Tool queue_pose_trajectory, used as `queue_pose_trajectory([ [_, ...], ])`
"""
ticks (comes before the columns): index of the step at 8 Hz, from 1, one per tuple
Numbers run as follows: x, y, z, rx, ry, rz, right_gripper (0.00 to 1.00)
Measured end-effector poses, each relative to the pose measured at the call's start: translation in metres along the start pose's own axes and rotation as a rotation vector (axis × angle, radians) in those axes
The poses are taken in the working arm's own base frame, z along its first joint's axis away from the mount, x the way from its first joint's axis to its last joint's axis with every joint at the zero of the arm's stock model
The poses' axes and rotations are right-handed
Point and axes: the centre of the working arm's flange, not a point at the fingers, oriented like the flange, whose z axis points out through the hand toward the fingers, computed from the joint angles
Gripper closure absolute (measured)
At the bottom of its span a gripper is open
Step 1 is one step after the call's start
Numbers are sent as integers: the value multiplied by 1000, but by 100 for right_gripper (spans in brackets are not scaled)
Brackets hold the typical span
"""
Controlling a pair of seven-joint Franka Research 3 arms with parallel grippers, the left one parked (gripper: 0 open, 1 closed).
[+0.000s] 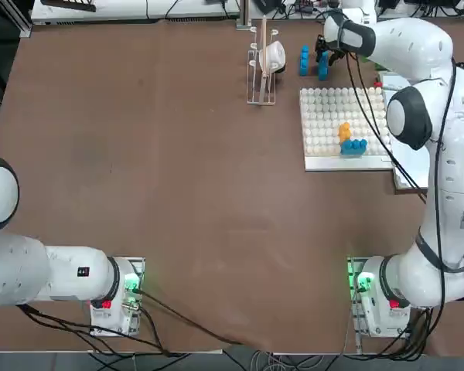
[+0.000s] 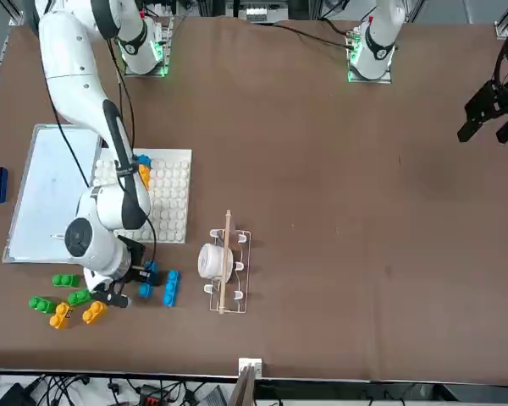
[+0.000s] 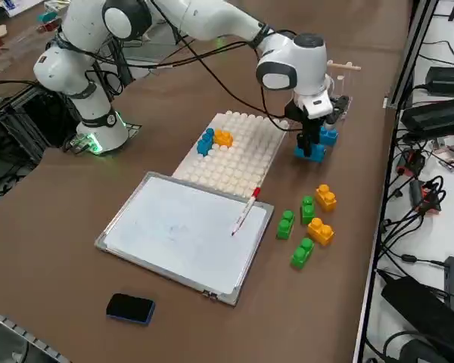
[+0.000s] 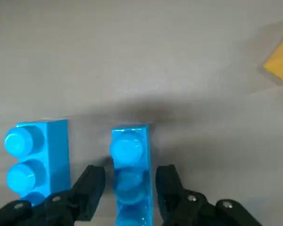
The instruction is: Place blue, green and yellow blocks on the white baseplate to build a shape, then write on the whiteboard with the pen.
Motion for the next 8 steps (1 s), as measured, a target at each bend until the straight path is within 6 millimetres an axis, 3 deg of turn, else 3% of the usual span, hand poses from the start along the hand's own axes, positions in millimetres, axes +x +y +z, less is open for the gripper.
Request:
queue_pose_trajectory([
  [2,-1,0,1,-1,-2,1,33],
  [4,-1,0,2,-1,-2,2,45],
  [5,0,0,0,0,1,2,62],
  [8,2,-1,-2,2,5,5,62],
])
